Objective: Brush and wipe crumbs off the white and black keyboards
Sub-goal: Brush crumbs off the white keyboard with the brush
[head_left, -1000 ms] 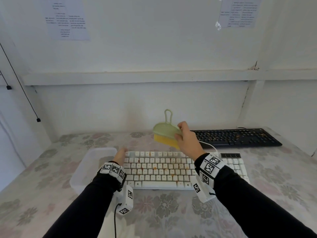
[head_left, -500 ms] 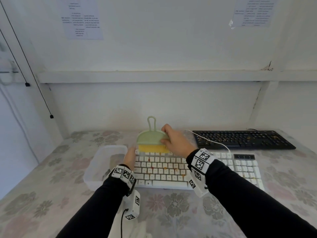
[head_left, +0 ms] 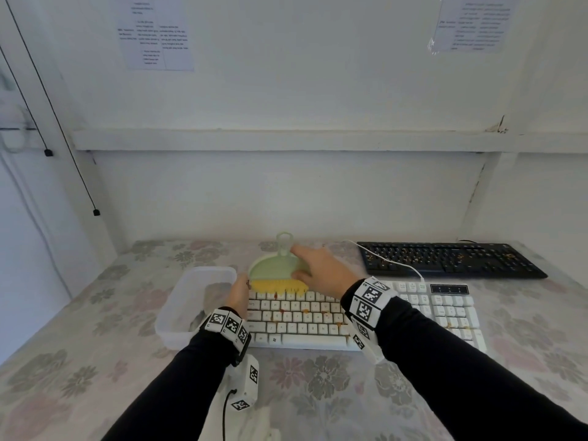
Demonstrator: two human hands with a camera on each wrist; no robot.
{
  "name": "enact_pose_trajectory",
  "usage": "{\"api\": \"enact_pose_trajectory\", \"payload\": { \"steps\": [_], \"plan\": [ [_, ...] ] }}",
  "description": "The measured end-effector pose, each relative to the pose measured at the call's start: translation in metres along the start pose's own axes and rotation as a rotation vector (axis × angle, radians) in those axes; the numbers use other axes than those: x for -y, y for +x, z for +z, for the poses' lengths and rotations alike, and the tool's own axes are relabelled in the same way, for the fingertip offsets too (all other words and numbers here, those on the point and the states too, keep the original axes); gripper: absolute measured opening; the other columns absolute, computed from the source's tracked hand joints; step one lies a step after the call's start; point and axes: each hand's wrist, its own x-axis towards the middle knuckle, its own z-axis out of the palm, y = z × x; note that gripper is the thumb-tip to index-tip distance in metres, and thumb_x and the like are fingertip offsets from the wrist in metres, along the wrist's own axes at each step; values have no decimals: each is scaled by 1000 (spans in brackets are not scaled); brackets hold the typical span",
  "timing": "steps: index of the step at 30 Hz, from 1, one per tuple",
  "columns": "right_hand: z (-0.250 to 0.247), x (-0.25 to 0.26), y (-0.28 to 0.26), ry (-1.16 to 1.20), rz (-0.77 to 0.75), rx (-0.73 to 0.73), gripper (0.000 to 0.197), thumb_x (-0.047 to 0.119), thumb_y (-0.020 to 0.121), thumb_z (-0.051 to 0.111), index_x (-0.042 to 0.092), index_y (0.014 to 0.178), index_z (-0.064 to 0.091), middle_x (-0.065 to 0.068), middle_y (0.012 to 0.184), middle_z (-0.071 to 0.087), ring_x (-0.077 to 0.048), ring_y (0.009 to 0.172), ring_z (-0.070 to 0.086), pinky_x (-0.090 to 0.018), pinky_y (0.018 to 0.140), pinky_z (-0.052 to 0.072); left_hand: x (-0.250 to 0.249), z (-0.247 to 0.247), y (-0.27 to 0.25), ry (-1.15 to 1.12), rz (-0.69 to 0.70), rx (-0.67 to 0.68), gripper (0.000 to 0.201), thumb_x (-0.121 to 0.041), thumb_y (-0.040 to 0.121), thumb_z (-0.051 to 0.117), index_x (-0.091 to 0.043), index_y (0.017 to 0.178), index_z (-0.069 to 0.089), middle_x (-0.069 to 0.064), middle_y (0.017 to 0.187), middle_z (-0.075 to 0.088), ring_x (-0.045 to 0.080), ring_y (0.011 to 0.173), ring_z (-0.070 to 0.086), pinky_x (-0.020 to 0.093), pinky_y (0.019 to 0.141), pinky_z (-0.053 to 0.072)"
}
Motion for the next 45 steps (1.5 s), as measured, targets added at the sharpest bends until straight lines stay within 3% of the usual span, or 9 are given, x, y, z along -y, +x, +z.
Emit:
{"api": "enact_pose_trajectory", "payload": {
  "steps": [3,7,11,14,19,24,30,37,45],
  "plan": [
    [-4,-6,-5,-78,19,-20,41,16,91,55,14,130,44,-11,109,62,-25,95,58,-30,78,45,2,1,1,-10,-19,-14,39,-42,84,49,-9,78,69,19,83,69,31,69,65,40,73,54],
    [-16,-14,-10,-98,71,-27,34,13,90,52,10,123,46,-11,99,62,-27,92,58,-29,71,40,3,2,0,-49,-31,-40,37,-36,86,48,-16,61,66,8,59,62,25,52,59,29,60,49],
    [-24,-8,-8,-66,74,-129,31,13,92,52,8,122,46,-3,84,53,-26,80,57,-6,49,33,3,4,-1,-29,-24,-38,32,-37,83,50,-16,64,66,11,64,64,27,57,60,32,64,51],
    [-18,4,-3,-16,25,-128,27,9,92,51,4,118,46,-4,85,53,-21,73,52,-5,54,35,1,5,-3,-36,-24,-35,27,-34,80,52,-16,64,65,12,64,63,28,58,59,32,64,50],
    [0,7,-2,48,14,-55,41,6,91,51,13,131,46,-15,97,63,-29,81,60,-37,74,51,3,3,-1,-70,-44,-23,35,-35,86,46,-13,71,67,14,76,67,29,66,62,35,70,50],
    [-15,-5,-12,-86,14,-1,47,6,92,48,17,138,40,-12,110,62,-20,92,53,-22,75,34,1,6,-1,-102,-55,-10,34,-30,91,43,-13,70,63,9,59,63,25,51,61,29,54,52],
    [-29,0,-13,-104,-1,-60,31,5,85,51,8,115,52,-5,87,60,-22,77,54,-21,54,30,-3,6,-11,-76,-97,-44,28,-34,88,48,-16,72,61,13,78,58,30,65,57,33,66,49],
    [-7,14,-3,-29,-64,46,34,0,86,48,5,119,50,-14,98,62,-28,80,57,-28,65,39,4,-2,1,-44,-52,-55,28,-36,78,51,-14,67,64,12,72,63,29,63,59,36,73,47],
    [-29,-19,-28,-199,135,152,28,3,91,45,7,117,52,-3,97,55,-19,87,54,-21,73,38,-1,5,-11,-39,-55,-117,31,-34,82,52,-15,62,66,12,60,63,29,54,60,33,65,50]
  ]
}}
